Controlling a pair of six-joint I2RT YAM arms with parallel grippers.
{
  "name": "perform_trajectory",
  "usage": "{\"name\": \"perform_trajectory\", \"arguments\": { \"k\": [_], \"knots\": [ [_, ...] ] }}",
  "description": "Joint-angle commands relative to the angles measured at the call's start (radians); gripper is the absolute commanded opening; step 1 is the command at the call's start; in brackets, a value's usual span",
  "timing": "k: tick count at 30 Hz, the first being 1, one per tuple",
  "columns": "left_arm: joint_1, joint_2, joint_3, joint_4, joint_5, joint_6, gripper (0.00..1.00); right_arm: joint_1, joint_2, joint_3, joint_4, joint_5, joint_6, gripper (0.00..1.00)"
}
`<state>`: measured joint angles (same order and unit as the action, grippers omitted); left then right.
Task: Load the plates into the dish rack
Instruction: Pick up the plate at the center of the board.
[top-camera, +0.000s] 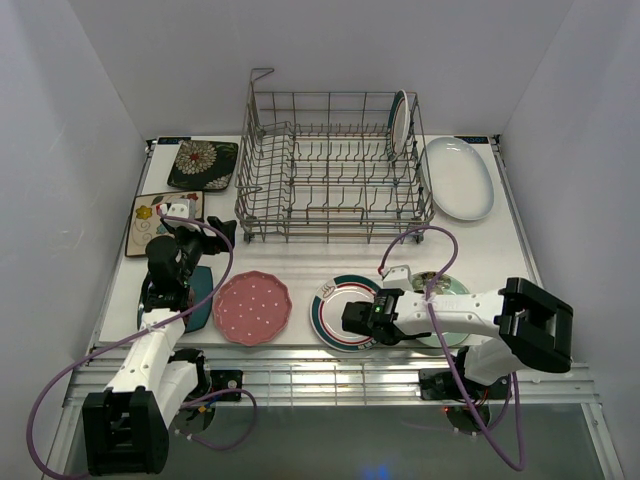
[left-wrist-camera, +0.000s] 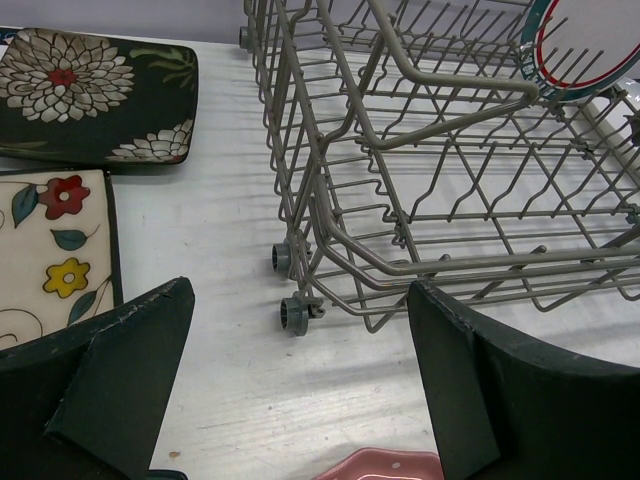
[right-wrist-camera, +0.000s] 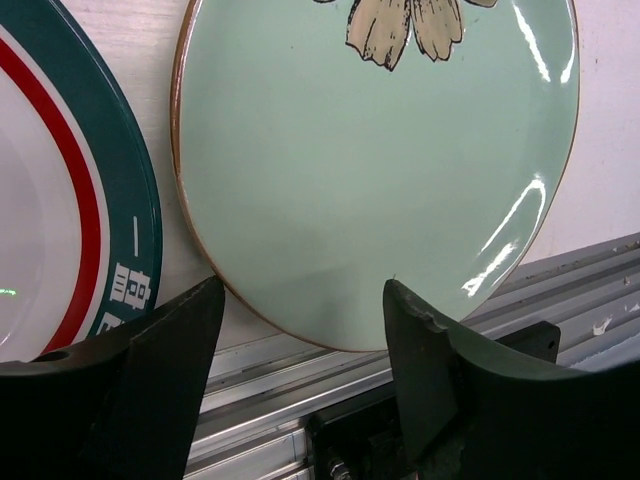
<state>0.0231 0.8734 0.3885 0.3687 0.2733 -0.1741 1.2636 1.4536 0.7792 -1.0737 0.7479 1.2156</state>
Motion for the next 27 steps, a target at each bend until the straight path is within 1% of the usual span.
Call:
{"name": "perform_trajectory", "arguments": {
  "k": [1, 4, 7, 10, 18, 19, 21, 22, 27],
  "knots": [
    [-0.005, -0.008, 0.023, -0.004, -0.003, 0.001, 0.98, 0.006, -0.03, -0.008, -0.031, 0.031, 0.047, 0.68],
    [-0.005, -0.011, 0.023, -0.004, -0.005, 0.001, 0.98, 0.005, -0.01, -0.005, -0.034, 0.033, 0.047, 0.67],
    [-0.005, -0.01, 0.023, -0.007, -0.005, 0.001, 0.98, 0.005, 0.046, 0.021, -0.061, 0.042, 0.074, 0.66],
    [-0.005, -0.014, 0.023, -0.007, -0.002, 0.005, 0.98, 0.0, 0.094, 0.041, -0.077, 0.051, 0.088, 0.62],
    [-0.005, -0.008, 0.024, -0.007, -0.003, 0.005, 0.98, -0.013, 0.168, 0.074, -0.112, 0.071, 0.116, 0.58],
    [-0.005, -0.005, 0.024, -0.007, -0.005, 0.005, 0.98, -0.016, 0.174, 0.077, -0.117, 0.074, 0.117, 0.55],
    [-0.005, -0.002, 0.026, -0.007, -0.006, 0.005, 0.98, -0.021, 0.194, 0.089, -0.126, 0.085, 0.125, 0.54],
    [-0.005, -0.001, 0.026, -0.007, -0.006, 0.005, 0.98, -0.029, 0.201, 0.092, -0.124, 0.09, 0.124, 0.5],
    [-0.005, 0.003, 0.027, -0.007, -0.009, 0.005, 0.98, -0.044, 0.218, 0.104, -0.124, 0.103, 0.122, 0.43]
  ]
}}
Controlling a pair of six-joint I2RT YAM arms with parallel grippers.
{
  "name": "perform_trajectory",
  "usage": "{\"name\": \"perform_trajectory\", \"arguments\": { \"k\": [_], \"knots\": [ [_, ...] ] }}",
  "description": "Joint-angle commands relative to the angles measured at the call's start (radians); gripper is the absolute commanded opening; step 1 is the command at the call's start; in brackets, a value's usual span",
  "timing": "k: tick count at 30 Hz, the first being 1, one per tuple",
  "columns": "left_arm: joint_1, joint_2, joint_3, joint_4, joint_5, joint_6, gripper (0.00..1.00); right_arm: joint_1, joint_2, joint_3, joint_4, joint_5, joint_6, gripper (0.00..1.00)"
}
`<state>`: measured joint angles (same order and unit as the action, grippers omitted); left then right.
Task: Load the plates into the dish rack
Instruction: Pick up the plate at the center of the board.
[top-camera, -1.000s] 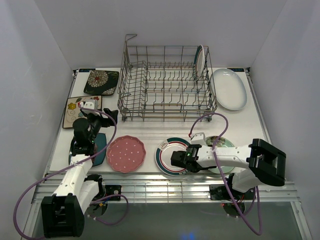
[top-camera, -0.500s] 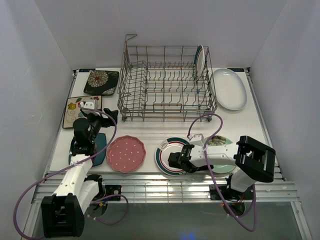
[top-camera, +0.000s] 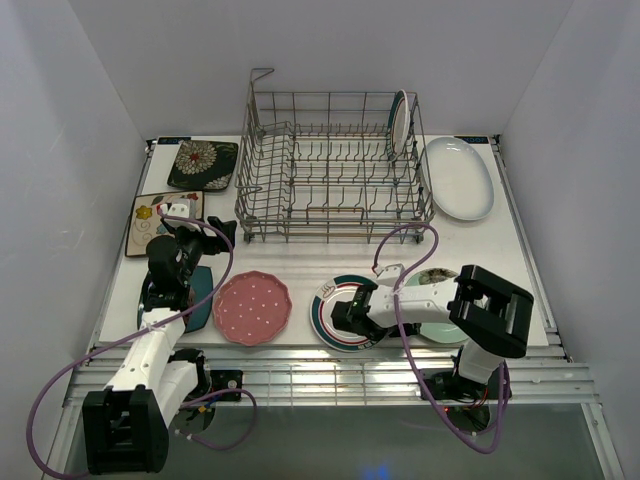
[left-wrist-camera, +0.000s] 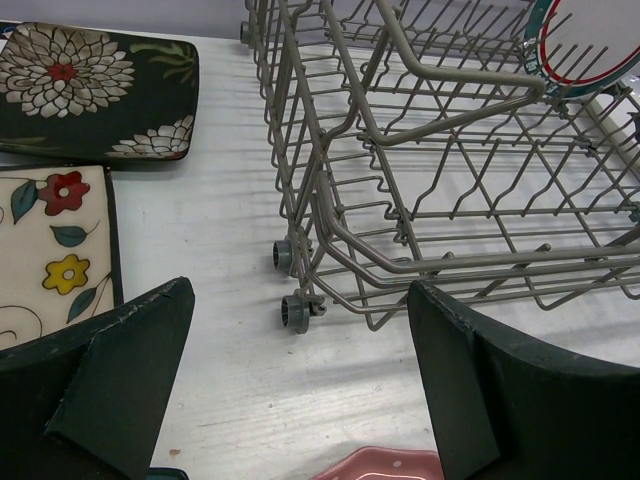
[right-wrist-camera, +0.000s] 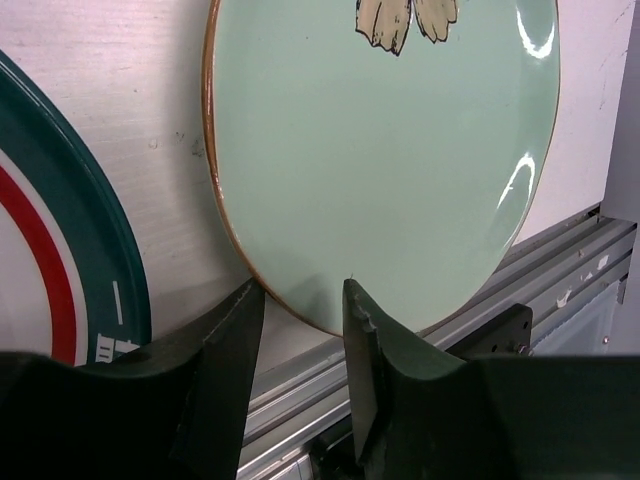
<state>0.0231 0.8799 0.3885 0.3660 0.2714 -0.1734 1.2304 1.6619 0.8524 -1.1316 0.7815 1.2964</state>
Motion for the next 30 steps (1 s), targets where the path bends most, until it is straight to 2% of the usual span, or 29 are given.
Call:
{"name": "perform_trajectory", "arguments": {
  "k": [1, 4, 14, 30],
  "knots": [
    [-0.005, -0.002, 0.03, -0.006, -0.006, 0.005, 0.98, -0.017, 0.016, 0.031, -0.063, 0.071, 0.04, 0.41],
    [-0.003, -0.002, 0.032, -0.006, -0.009, 0.003, 0.98, -0.034, 0.027, 0.034, -0.063, 0.081, 0.043, 0.38],
    [-0.005, 0.007, 0.036, -0.004, -0.034, 0.002, 0.98, -0.068, 0.088, 0.053, -0.046, 0.094, 0.038, 0.38],
    [-0.005, 0.018, 0.044, -0.01, -0.069, 0.003, 0.98, -0.115, 0.073, 0.093, 0.042, 0.168, -0.111, 0.44]
  ]
}}
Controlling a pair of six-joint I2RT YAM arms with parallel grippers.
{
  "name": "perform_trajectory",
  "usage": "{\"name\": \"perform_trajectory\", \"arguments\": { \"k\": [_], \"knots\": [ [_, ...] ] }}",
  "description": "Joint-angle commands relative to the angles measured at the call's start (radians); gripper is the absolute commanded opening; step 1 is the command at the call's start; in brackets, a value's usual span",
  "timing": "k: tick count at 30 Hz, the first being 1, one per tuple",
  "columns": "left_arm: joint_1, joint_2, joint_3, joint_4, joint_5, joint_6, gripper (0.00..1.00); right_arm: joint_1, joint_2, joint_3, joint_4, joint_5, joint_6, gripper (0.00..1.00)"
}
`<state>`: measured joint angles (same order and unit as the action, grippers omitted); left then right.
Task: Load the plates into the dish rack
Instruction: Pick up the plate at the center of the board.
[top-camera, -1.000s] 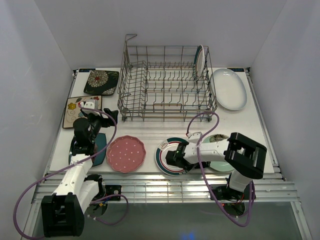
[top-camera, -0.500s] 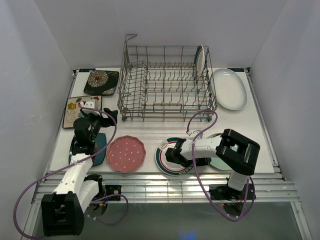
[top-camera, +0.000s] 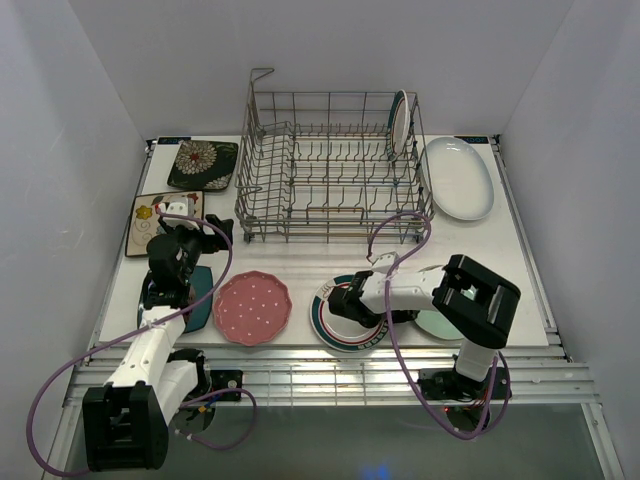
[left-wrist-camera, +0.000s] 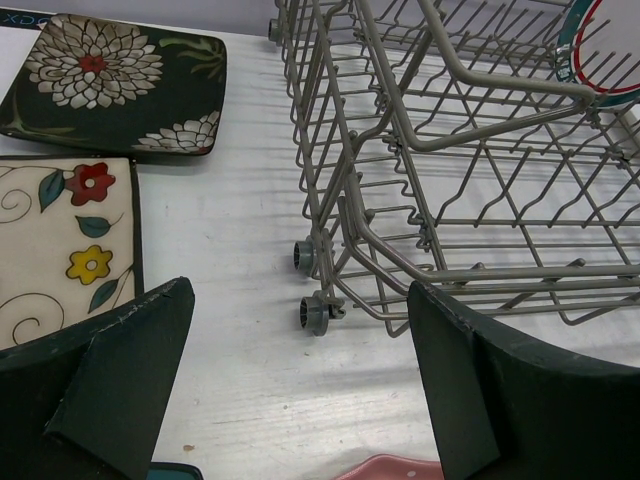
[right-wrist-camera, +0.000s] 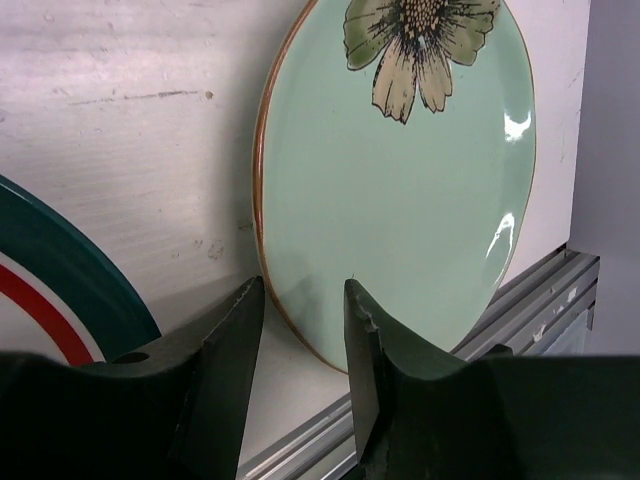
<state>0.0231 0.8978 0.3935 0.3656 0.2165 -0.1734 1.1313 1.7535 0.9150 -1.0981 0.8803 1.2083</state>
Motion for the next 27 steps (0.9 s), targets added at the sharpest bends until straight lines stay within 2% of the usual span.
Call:
{"name": "perform_trajectory", "arguments": {
  "k": [1, 12, 27],
  "knots": [
    [-0.005, 0.003, 0.038, -0.01, -0.014, 0.003, 0.98, -0.018, -0.019, 0.03, 0.021, 0.074, -0.048, 0.44],
    [-0.005, 0.013, 0.044, -0.013, -0.014, 0.003, 0.98, -0.051, 0.049, 0.053, 0.075, 0.095, -0.119, 0.45],
    [-0.006, 0.038, 0.05, -0.011, -0.014, 0.003, 0.98, -0.1, 0.023, 0.024, 0.138, 0.068, -0.167, 0.44]
  ]
}}
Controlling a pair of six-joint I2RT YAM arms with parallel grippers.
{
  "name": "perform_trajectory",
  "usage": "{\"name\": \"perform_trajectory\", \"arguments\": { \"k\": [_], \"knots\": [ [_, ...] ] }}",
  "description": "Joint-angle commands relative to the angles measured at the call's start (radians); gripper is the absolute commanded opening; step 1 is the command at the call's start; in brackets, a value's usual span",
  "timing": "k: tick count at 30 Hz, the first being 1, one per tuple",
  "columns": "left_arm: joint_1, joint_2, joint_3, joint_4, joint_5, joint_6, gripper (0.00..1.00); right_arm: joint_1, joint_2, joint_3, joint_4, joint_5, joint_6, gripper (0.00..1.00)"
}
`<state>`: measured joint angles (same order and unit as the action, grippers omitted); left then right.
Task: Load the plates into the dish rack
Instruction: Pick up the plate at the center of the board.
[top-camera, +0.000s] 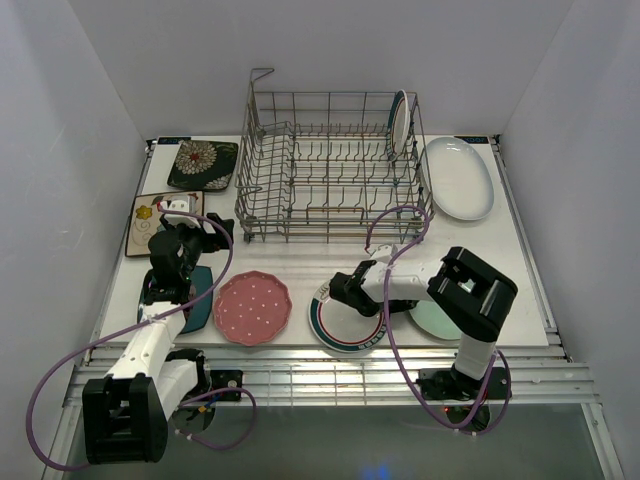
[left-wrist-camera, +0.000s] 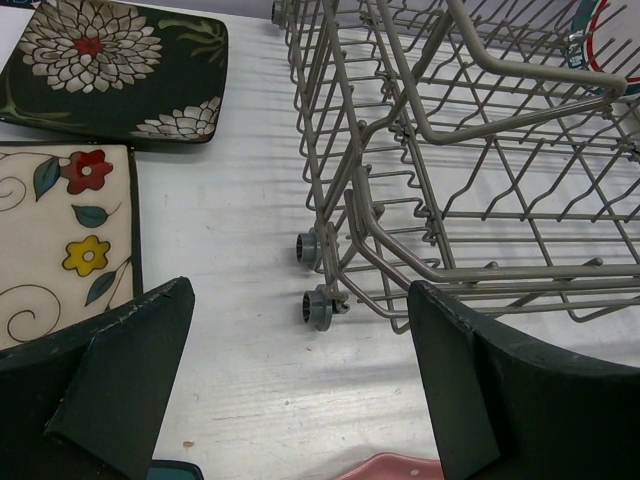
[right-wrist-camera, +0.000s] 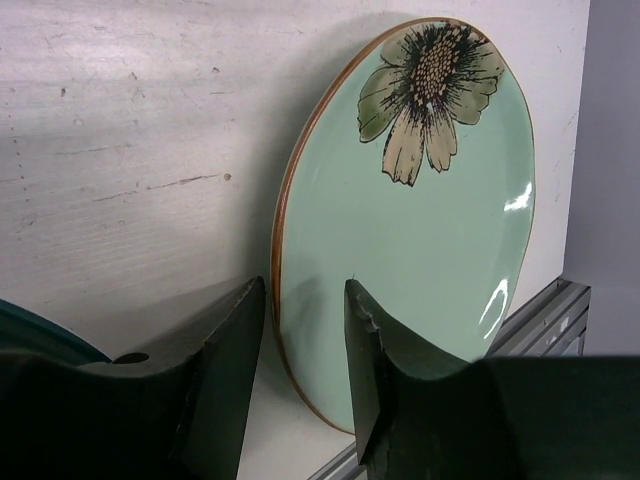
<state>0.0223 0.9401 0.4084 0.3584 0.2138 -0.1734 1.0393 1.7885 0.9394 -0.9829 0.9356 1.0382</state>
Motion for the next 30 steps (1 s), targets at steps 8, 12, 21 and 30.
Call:
{"name": "perform_trajectory", "arguments": {
  "k": [8, 12, 21, 30],
  "knots": [
    [-0.005, 0.002, 0.04, -0.004, -0.013, 0.005, 0.98, -0.021, -0.003, 0.002, 0.023, 0.008, 0.003, 0.44],
    [-0.004, 0.003, 0.04, -0.006, -0.014, 0.005, 0.98, -0.025, 0.0, 0.002, 0.024, 0.005, -0.001, 0.41],
    [-0.005, 0.0, 0.035, -0.004, -0.019, 0.009, 0.98, -0.027, 0.005, 0.006, 0.026, 0.003, -0.004, 0.28],
    [-0.004, 0.003, 0.035, -0.004, -0.022, 0.011, 0.98, -0.027, 0.003, 0.006, 0.02, 0.005, 0.002, 0.08]
  ]
}}
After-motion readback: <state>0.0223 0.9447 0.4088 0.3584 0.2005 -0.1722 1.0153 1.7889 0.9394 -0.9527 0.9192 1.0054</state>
